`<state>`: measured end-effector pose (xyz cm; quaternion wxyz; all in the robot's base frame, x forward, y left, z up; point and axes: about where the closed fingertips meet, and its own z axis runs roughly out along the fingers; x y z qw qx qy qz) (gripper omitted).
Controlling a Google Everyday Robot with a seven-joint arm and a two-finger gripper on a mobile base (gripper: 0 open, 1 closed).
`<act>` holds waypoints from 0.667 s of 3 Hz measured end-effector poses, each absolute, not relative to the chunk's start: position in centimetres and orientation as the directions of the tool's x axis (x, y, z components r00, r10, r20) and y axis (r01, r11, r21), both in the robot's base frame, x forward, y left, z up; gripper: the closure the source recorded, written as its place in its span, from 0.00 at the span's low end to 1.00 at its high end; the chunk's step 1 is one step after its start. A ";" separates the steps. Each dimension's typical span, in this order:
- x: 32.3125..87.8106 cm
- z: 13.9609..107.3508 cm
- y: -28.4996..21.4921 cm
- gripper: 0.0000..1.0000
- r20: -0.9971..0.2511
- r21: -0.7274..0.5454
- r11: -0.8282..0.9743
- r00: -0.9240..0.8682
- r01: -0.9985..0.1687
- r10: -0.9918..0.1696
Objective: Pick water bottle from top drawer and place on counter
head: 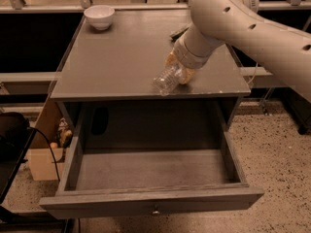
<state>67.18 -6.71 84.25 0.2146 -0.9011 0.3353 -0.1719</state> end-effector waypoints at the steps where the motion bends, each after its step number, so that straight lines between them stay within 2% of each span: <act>1: 67.3 84.0 -7.2 1.00 0.174 -0.487 -0.668 0.687 -0.563 -0.706; 2: 67.4 83.8 -7.6 1.00 0.145 -0.484 -0.643 0.671 -0.593 -0.727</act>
Offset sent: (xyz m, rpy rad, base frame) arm 0.0039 -0.0142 -0.0042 0.0238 0.0552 -0.1068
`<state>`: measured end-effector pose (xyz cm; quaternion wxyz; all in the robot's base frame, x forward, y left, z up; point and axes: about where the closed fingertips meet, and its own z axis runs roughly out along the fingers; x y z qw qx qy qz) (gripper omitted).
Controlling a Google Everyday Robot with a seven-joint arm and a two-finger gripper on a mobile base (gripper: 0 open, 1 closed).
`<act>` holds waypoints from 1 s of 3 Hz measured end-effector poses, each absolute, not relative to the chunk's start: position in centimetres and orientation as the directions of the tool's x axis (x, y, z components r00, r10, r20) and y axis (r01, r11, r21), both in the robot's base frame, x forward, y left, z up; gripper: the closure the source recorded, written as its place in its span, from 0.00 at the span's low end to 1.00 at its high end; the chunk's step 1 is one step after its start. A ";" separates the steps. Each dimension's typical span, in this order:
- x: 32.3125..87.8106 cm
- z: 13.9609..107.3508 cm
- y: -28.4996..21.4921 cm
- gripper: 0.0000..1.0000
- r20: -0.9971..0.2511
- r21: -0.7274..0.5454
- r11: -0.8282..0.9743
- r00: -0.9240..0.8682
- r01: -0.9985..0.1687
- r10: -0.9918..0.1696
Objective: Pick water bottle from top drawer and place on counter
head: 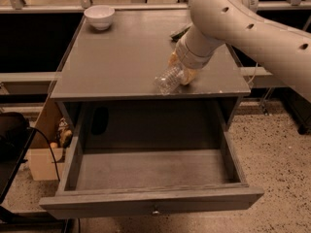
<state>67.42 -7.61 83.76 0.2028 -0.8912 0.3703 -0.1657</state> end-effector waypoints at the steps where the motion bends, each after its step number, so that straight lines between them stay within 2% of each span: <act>1: 67.5 83.3 -8.1 1.00 0.078 -0.491 -0.606 0.661 -0.626 -0.746; 2: 67.6 83.1 -8.2 1.00 0.030 -0.490 -0.581 0.654 -0.650 -0.756; 3: 67.6 83.0 -8.2 0.81 0.016 -0.483 -0.580 0.656 -0.656 -0.755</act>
Offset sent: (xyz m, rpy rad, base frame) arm 0.0027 -0.0110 -0.0052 0.1323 0.1110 -0.0507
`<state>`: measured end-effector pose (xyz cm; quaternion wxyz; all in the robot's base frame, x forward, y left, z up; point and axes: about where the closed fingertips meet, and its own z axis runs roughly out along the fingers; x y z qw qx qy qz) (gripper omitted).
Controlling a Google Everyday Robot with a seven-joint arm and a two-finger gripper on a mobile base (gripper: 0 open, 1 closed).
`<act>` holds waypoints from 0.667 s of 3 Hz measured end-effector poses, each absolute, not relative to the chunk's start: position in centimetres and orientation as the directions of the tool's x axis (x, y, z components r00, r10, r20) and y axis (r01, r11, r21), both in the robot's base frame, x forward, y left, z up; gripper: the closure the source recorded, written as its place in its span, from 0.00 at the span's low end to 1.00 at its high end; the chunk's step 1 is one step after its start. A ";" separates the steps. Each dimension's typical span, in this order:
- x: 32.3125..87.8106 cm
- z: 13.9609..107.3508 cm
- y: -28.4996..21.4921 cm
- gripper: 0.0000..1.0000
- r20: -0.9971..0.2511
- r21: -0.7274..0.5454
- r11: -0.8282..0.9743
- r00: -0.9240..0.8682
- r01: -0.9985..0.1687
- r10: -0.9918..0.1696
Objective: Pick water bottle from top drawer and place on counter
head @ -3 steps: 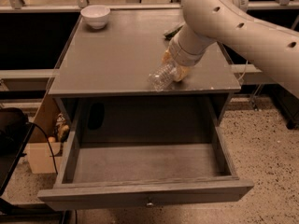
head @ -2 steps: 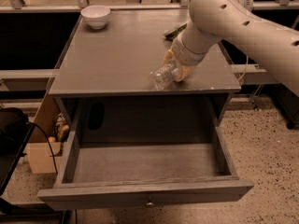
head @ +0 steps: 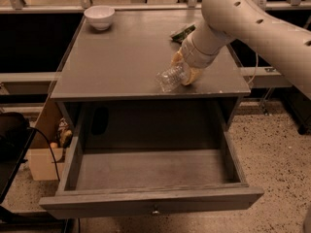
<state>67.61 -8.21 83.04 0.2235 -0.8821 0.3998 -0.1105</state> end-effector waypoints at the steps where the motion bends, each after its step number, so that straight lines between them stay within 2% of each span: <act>1: 67.7 83.0 -8.2 0.39 0.008 -0.474 -0.582 0.658 -0.660 -0.753; 2: 67.7 82.9 -8.2 0.53 0.005 -0.471 -0.584 0.660 -0.662 -0.752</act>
Offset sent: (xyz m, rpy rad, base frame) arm 0.0014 -0.0022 0.0010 0.0013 0.0204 0.0017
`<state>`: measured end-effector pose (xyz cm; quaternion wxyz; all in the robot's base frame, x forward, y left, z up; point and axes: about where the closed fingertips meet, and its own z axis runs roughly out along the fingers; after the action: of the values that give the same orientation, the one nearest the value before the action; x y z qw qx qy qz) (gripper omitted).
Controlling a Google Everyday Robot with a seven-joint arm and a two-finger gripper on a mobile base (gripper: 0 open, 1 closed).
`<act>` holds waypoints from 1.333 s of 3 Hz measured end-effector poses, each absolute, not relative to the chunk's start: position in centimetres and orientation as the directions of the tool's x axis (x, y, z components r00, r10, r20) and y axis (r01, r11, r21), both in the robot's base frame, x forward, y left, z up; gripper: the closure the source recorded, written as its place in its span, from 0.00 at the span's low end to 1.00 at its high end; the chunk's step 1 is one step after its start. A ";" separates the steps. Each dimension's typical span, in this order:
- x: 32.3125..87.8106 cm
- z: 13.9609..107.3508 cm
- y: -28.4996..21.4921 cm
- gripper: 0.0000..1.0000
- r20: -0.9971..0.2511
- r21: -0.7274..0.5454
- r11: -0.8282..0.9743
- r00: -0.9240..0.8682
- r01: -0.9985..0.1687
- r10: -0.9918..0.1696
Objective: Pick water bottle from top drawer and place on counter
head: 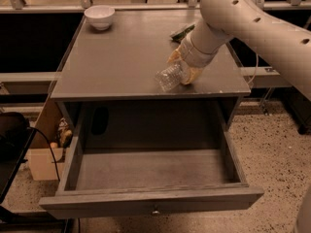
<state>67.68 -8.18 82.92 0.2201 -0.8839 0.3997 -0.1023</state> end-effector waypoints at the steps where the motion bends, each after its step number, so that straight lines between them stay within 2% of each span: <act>1: 67.7 82.9 -8.2 0.76 0.005 -0.471 -0.584 0.660 -0.662 -0.752; 2: 67.7 82.9 -8.2 0.83 0.005 -0.471 -0.584 0.660 -0.662 -0.752; 3: 67.7 82.9 -8.2 0.65 0.005 -0.471 -0.584 0.660 -0.662 -0.752; 4: 67.7 82.9 -8.2 0.64 0.005 -0.471 -0.584 0.660 -0.662 -0.752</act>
Offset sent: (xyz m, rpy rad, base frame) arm 0.0000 0.0000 0.0000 0.0000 0.0001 0.0000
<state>67.67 -8.17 82.90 0.2200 -0.8840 0.3996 -0.1022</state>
